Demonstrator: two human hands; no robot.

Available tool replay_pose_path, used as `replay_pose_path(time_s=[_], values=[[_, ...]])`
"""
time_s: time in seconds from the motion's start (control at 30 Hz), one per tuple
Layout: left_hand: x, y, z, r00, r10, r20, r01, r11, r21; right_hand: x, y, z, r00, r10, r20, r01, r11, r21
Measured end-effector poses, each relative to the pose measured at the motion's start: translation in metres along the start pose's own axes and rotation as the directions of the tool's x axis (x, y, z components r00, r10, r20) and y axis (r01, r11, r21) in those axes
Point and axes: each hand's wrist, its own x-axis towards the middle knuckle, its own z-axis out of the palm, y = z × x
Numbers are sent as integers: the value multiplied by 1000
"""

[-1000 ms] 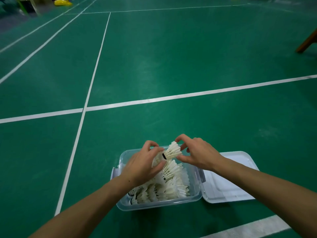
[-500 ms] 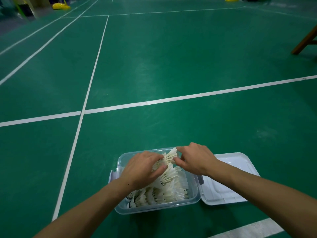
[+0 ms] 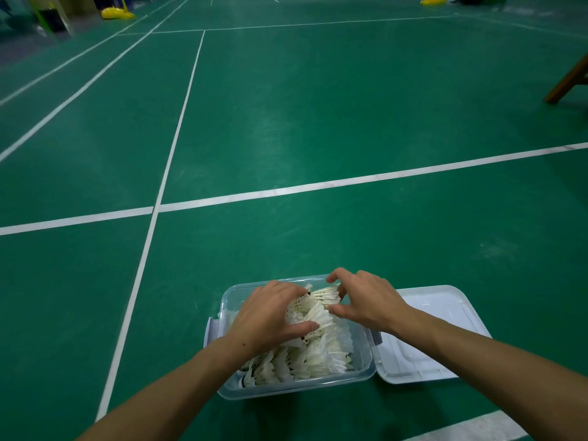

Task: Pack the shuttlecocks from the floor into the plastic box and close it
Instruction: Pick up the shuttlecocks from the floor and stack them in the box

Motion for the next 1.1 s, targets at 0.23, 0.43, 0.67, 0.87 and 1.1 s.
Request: replay_pose_path(time_s=[0.23, 0.43, 0.67, 0.87, 1.1], values=[[1, -1, 3, 1000, 13, -22, -12, 999, 47, -2, 12, -7, 996, -55, -68, 51, 997, -56], [2, 1, 1, 999, 47, -21, -44, 993, 111, -3, 11, -1, 991, -116, -73, 108, 988, -112], [-5, 3, -7, 994, 57, -97, -62, 997, -44, -7, 17, -8, 989, -117, -92, 110, 991, -81], [-15, -1, -23, 993, -63, -103, 39, 976, -216, -9, 12, -5, 988, -148, -53, 147, 989, -15], [-34, -13, -42, 980, -121, -157, 76, 960, -269, -9, 14, -7, 988, -149, -36, 150, 988, 24]])
